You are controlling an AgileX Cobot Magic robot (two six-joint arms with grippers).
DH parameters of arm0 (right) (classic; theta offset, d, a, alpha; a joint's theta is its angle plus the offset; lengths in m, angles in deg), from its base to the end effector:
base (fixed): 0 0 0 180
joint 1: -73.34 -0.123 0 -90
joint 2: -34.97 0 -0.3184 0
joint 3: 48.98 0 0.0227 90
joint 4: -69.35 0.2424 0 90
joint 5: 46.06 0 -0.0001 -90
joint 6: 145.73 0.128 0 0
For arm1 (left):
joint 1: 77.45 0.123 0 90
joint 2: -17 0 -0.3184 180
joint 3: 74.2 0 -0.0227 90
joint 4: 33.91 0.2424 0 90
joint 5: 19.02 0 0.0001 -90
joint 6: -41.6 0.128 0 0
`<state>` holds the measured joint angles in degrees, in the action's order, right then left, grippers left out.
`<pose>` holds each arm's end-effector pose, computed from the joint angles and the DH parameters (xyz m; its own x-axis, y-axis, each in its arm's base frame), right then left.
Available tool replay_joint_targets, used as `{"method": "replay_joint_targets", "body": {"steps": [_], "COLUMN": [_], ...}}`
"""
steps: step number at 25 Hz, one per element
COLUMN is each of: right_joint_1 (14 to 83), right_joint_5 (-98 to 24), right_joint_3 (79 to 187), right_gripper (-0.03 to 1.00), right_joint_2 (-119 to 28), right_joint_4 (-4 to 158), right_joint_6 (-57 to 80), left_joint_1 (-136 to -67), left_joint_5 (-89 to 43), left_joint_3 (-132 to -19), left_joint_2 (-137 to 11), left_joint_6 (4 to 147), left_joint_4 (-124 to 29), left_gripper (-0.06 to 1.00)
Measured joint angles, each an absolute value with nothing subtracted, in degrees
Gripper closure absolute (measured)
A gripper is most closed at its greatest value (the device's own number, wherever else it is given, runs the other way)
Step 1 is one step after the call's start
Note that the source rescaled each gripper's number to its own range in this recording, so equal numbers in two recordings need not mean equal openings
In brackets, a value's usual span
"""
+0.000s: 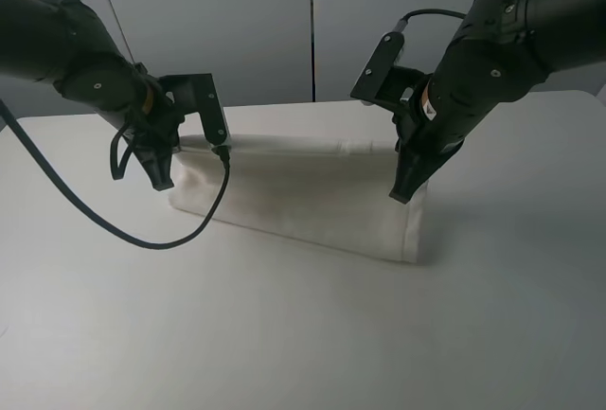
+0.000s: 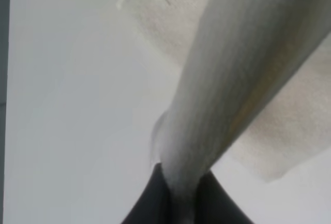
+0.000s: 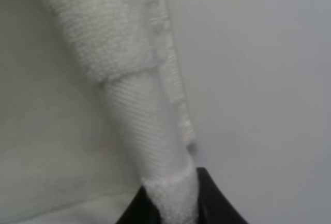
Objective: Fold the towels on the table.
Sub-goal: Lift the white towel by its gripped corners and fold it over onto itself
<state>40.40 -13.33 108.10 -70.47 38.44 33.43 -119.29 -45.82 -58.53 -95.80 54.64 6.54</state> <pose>0.3017 0.1531 0.1839 -0.4859 -0.8447 -0.2245 -0.7413 0.5344 -0.4061 0.3151 -0.2318 0.1780 -0.0042 0.9915 -0.1302 0.8307 0.0760 0.5516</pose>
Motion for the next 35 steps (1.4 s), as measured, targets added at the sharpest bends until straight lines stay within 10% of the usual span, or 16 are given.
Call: {"method": "replay_joint_targets", "body": {"steps": [5, 10, 12, 14, 17, 35], "right_joint_1": [42.1, 43.0, 43.0, 43.0, 43.0, 43.0], "right_joint_5": [-15.4, -13.7, -13.3, -13.2, -13.1, -9.0], "right_joint_3": [108.1, 108.1, 108.1, 108.1, 108.1, 108.1], "right_gripper": [0.97, 0.97, 0.82, 0.46, 0.01, -0.03], "right_joint_2": [-71.4, -71.4, -71.4, -71.4, -71.4, -71.4], "right_joint_4": [38.1, 37.1, 37.5, 37.9, 37.9, 34.5], "right_joint_6": [35.2, 36.4, 36.6, 36.9, 38.7, 52.5], "left_joint_1": [-119.3, -118.7, -118.6, -118.6, -118.6, -118.6], "left_joint_5": [-43.0, -45.3, -45.8, -45.8, -46.0, -49.8], "left_joint_3": [-58.5, -58.5, -58.5, -58.5, -58.5, -58.5], "left_joint_2": [-95.9, -96.0, -96.0, -96.0, -96.0, -96.0], "left_joint_6": [48.2, 46.8, 45.2, 42.1, 38.6, 30.2], "left_joint_4": [12.9, 15.2, 15.9, 17.8, 20.4, 20.3], "left_gripper": [0.88, 0.45, 0.19, 0.00, -0.05, -0.05]}}
